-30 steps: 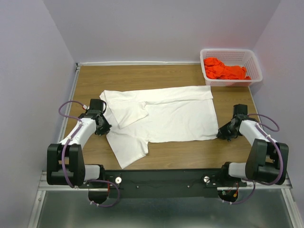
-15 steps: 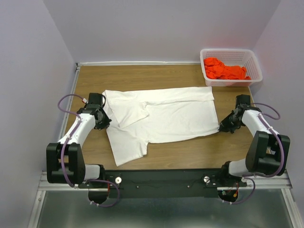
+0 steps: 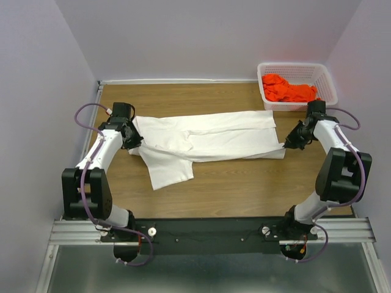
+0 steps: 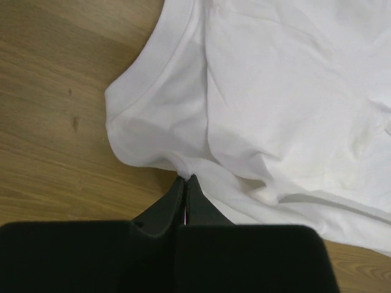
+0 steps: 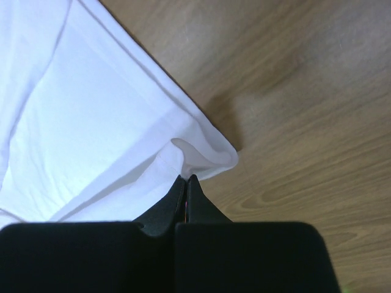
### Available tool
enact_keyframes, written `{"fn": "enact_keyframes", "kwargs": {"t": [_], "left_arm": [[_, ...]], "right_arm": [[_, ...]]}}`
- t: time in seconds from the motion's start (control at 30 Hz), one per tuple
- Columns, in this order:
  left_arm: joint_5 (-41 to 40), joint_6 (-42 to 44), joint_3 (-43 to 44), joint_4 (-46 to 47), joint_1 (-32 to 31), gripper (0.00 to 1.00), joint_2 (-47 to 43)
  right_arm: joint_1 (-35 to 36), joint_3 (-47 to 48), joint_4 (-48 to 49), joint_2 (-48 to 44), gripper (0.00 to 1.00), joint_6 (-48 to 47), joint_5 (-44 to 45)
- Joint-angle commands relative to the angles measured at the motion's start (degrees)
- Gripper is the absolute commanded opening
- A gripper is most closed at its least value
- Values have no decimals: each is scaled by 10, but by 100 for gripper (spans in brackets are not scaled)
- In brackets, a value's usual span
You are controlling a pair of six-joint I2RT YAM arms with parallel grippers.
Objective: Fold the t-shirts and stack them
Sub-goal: Fold the tshirt
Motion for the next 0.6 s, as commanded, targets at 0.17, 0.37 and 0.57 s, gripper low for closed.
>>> {"fn": "enact_keyframes", "kwargs": {"t": [0.17,0.37,0.57], "left_arm": [[16,12,31,22,22,0,41],[16,6,17,41,33,0,46],[16,2,23,41,41,0,43]], "right_arm": [[6,86,17,91,0,-20,-21],[16,118,32,130,0,-14,-15],[16,152,37,161,0,-20,-3]]}}
